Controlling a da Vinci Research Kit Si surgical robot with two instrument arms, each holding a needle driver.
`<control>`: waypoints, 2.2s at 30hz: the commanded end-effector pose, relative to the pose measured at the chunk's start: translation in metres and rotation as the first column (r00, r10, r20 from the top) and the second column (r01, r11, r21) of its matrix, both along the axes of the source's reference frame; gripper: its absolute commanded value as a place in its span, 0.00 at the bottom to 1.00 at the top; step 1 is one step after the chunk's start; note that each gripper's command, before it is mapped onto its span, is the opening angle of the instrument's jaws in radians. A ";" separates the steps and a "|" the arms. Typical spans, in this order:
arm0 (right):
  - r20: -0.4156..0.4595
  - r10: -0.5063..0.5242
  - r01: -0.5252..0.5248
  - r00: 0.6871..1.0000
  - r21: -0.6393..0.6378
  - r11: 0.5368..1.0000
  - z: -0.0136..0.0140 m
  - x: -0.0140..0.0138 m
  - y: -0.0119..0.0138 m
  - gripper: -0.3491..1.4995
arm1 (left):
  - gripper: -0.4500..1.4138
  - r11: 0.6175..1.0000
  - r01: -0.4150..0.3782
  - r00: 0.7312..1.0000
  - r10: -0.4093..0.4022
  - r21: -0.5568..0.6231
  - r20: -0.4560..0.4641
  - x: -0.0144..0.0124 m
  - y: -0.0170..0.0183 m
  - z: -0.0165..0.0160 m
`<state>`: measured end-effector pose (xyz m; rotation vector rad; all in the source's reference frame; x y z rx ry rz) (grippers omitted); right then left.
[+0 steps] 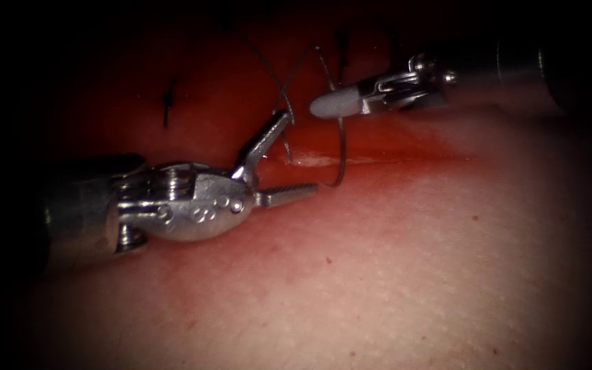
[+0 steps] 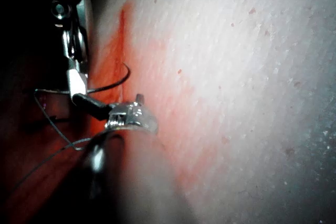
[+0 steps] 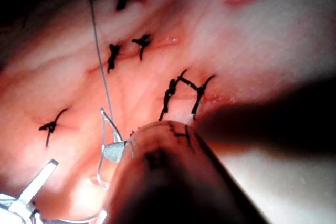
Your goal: Wound Closure
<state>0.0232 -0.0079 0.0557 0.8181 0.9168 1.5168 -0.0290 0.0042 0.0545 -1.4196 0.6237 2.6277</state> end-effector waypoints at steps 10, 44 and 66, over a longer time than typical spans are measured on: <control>-0.010 0.052 -0.052 0.999 -0.124 0.991 -0.0007 0.0008 0.0013 0.00 | 0.00 0.901 -0.130 0.991 0.110 0.415 0.071 0.0024 0.0014 0.0015; 0.096 -0.141 0.163 0.985 -0.778 0.607 -0.0035 0.0022 0.0020 0.00 | 0.00 0.632 -0.205 0.893 0.434 0.748 -0.121 0.0002 0.0037 0.0109; 0.262 -0.019 0.248 0.965 -0.889 0.386 -0.0020 0.0035 0.0020 0.00 | 0.34 0.519 -0.142 0.881 0.454 0.843 -0.132 0.0009 0.0031 0.0100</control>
